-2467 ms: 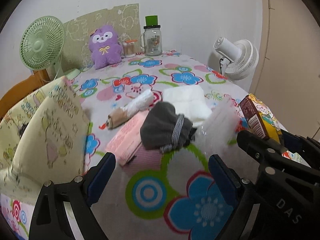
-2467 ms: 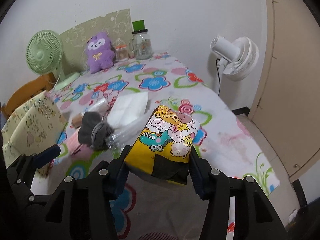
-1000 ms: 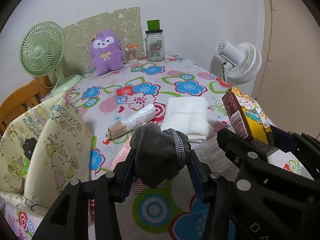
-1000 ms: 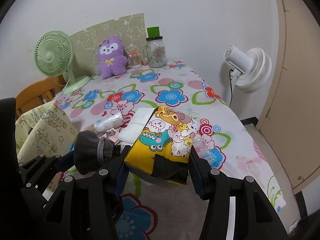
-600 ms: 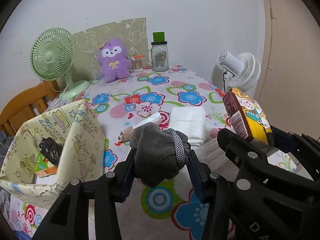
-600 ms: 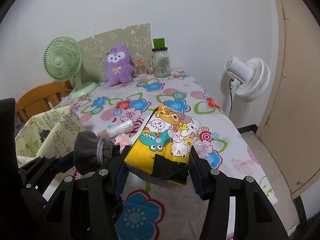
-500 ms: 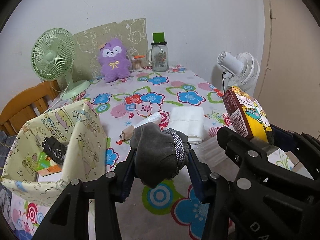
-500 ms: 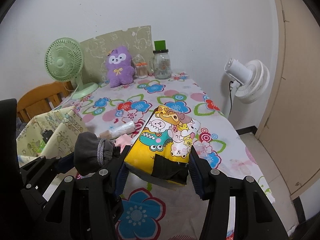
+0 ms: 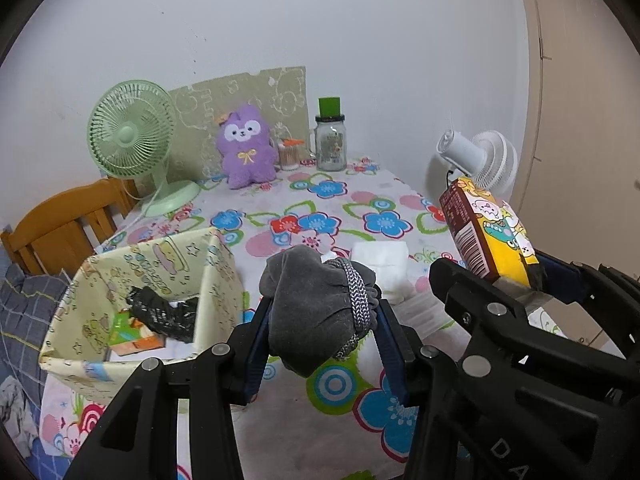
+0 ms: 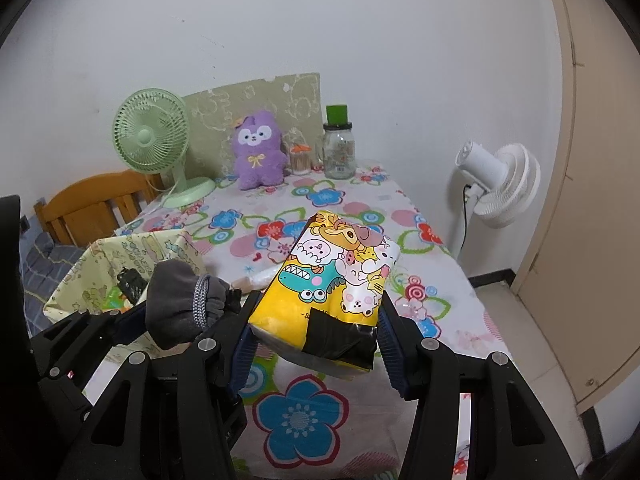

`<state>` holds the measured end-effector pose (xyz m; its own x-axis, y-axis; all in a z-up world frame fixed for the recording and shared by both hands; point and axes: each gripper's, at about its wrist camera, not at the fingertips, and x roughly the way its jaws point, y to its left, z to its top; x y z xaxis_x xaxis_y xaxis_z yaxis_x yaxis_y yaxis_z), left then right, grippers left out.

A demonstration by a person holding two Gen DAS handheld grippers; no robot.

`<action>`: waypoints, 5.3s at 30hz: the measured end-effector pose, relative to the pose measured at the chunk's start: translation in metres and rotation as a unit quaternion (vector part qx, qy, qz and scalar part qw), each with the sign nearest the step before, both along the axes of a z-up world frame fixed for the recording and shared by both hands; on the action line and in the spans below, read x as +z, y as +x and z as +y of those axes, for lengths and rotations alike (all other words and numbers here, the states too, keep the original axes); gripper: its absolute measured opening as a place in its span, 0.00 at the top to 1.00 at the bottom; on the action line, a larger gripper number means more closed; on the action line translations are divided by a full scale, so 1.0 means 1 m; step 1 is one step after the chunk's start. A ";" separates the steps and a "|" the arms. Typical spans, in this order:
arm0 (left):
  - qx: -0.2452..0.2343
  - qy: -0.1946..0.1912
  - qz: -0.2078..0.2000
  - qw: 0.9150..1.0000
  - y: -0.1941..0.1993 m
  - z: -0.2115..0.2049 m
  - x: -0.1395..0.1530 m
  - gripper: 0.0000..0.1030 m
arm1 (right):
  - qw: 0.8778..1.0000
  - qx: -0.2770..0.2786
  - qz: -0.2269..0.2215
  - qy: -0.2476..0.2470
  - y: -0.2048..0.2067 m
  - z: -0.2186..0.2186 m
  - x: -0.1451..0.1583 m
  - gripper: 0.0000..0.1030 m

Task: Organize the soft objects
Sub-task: 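Lift the grey glove with the left tool while the right tool carries the pouch over the box, then lower the glove and pouch into the fabric box and open both tools, then withdraw both tools from the box back over the table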

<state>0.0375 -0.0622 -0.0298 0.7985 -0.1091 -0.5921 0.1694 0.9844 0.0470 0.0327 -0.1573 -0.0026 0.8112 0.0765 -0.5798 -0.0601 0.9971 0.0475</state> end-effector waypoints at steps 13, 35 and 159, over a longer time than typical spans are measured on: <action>0.012 -0.002 -0.015 1.000 -0.011 0.015 0.025 0.51 | 1.000 0.013 -0.007 -0.007 -0.006 0.018 0.027 0.45; 0.033 0.003 -0.016 0.999 0.017 0.064 0.042 0.51 | 0.999 0.039 -0.002 0.000 0.027 0.069 0.038 0.45; 0.073 -0.014 -0.002 0.997 -0.008 0.056 0.025 0.01 | 0.996 0.092 -0.002 0.007 0.006 0.048 0.019 0.11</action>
<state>0.0291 -0.0061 -0.0045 0.8099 -0.0088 -0.5865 0.0246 0.9995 0.0190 0.0386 -0.1097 0.0167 0.7842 0.2327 -0.5752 -0.2429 0.9682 0.0606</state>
